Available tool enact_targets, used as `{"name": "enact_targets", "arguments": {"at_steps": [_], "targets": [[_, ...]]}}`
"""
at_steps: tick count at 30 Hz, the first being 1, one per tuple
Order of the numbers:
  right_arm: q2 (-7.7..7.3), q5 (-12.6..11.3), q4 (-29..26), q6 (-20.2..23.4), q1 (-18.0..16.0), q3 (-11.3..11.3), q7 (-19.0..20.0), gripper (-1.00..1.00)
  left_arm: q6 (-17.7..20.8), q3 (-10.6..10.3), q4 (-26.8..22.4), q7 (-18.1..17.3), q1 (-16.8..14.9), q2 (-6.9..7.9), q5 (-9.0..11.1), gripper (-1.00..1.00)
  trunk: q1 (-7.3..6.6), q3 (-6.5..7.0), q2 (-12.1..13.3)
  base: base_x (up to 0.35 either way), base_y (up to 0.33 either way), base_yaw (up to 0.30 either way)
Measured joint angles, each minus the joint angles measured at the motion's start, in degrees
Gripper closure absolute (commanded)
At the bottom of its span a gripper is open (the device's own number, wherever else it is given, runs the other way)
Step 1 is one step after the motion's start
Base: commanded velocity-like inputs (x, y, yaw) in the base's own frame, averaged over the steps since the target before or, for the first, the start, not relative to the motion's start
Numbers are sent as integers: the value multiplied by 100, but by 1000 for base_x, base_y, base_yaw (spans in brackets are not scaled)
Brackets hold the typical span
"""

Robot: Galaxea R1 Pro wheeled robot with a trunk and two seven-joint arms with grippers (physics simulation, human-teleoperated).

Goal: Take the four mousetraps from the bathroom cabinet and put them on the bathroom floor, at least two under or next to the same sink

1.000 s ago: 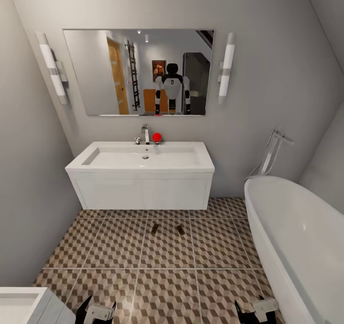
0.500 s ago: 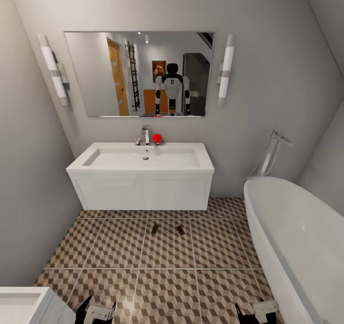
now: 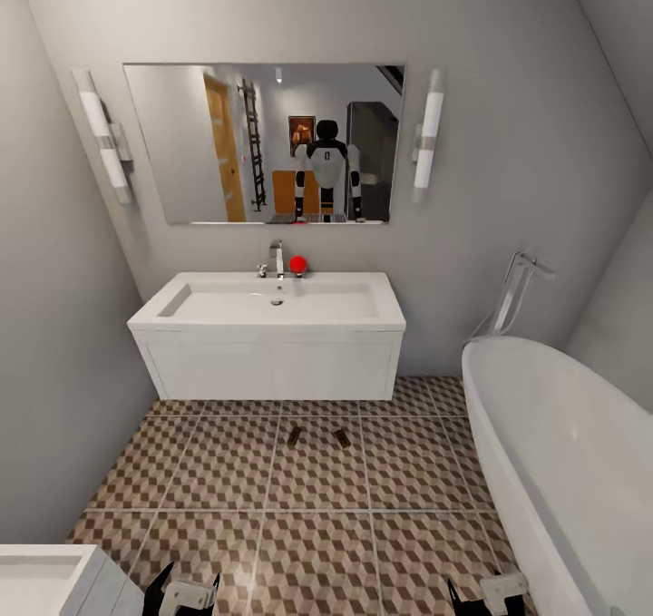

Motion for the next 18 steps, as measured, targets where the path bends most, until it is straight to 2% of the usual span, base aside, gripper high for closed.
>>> {"name": "enact_targets", "arguments": {"at_steps": [13,18], "targets": [[0,0,0,17,0,0,2,-100,7,-2,2,0,0,0,0,-100,-286,235,524,0,0,0],[0,0,0,17,0,0,2,-100,8,-1,2,1,0,0,0,-100,-287,236,525,0,0,0]]}}
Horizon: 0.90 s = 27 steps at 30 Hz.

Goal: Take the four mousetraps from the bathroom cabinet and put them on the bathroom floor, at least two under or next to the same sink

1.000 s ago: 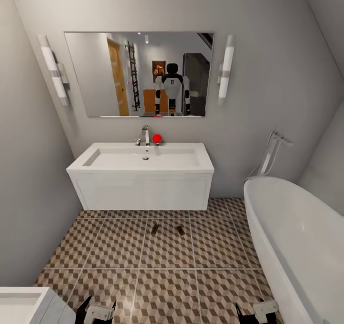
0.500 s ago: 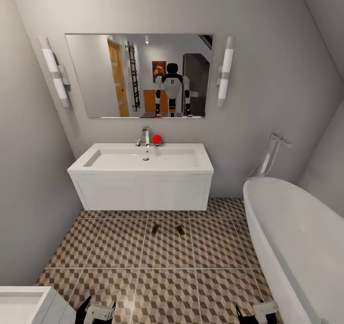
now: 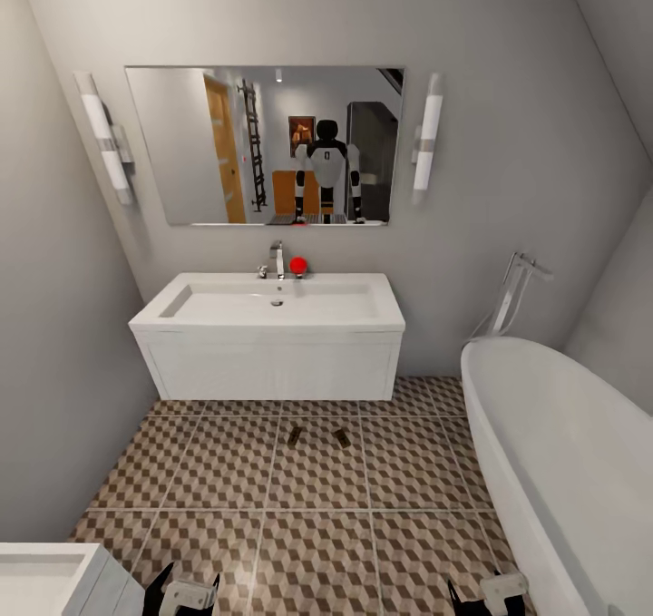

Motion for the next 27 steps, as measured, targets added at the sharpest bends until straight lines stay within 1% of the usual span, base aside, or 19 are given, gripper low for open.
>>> {"name": "enact_targets", "arguments": {"at_steps": [19,27], "targets": [[0,0,0,0,0,0,7,-100,1,0,0,0,0,0,0,-100,0,0,0,0,0,0],[0,0,0,0,0,0,9,-100,1,0,0,-1,0,-22,0,-100,0,0,0,0,0,0]]}}
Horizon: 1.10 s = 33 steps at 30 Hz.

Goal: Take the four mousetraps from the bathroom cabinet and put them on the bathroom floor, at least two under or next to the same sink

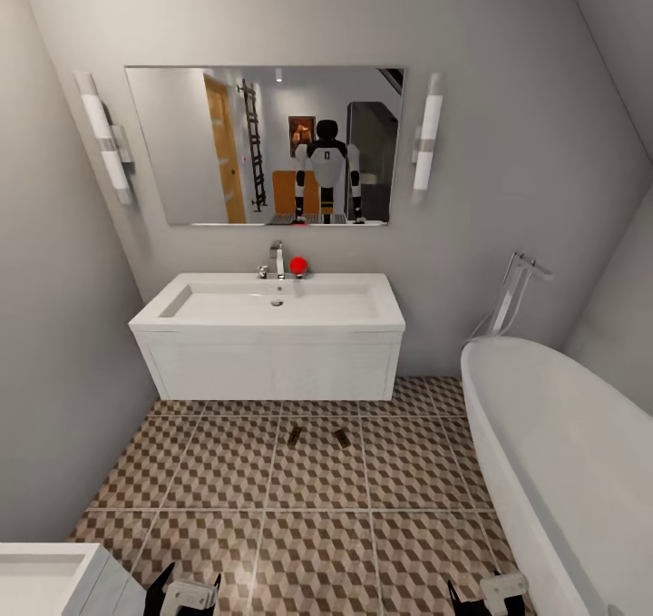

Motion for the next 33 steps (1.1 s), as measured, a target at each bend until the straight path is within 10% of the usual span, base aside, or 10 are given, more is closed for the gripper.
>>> {"name": "enact_targets", "arguments": {"at_steps": [33], "targets": [[129,0,-8,-1,0,0,0,-100,280,-9,8,-34,132,-122,0,-100,0,0,0,0,0,0]]}}
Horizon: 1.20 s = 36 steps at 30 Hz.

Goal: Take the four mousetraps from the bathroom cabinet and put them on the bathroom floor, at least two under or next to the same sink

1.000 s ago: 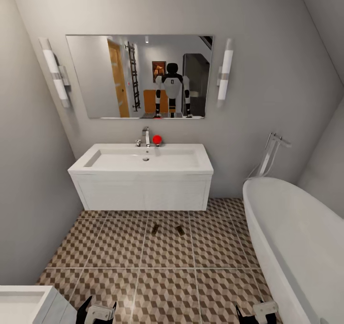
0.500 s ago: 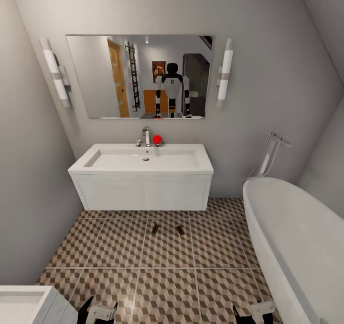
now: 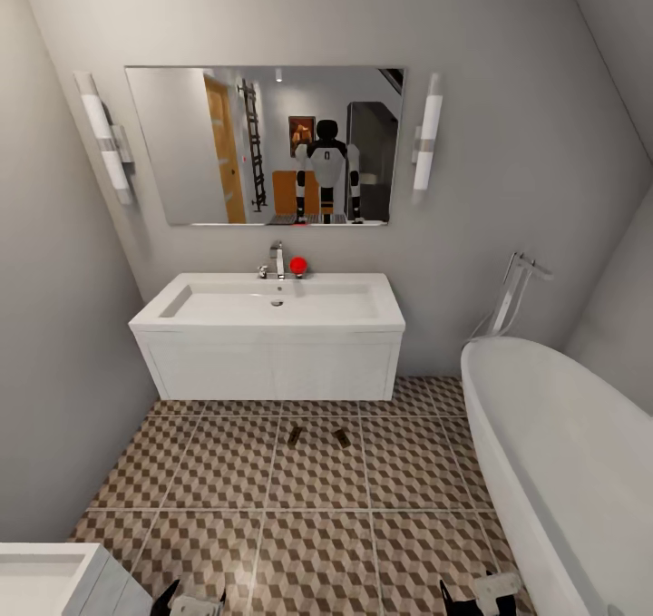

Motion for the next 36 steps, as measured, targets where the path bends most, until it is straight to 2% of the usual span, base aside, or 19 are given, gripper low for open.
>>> {"name": "enact_targets", "arguments": {"at_steps": [15,31,36], "targets": [[35,0,-1,1,0,0,1,-100,81,-1,0,1,198,0,-1,-100,0,0,0,0,0,0],[38,0,-1,1,0,0,-1,-100,82,0,0,-2,233,-5,0,-100,0,0,0,-3,0,0],[37,-1,-1,1,0,-1,-2,-100,82,0,1,-7,235,-5,-1,-100,3,0,0,-178,0,0]]}}
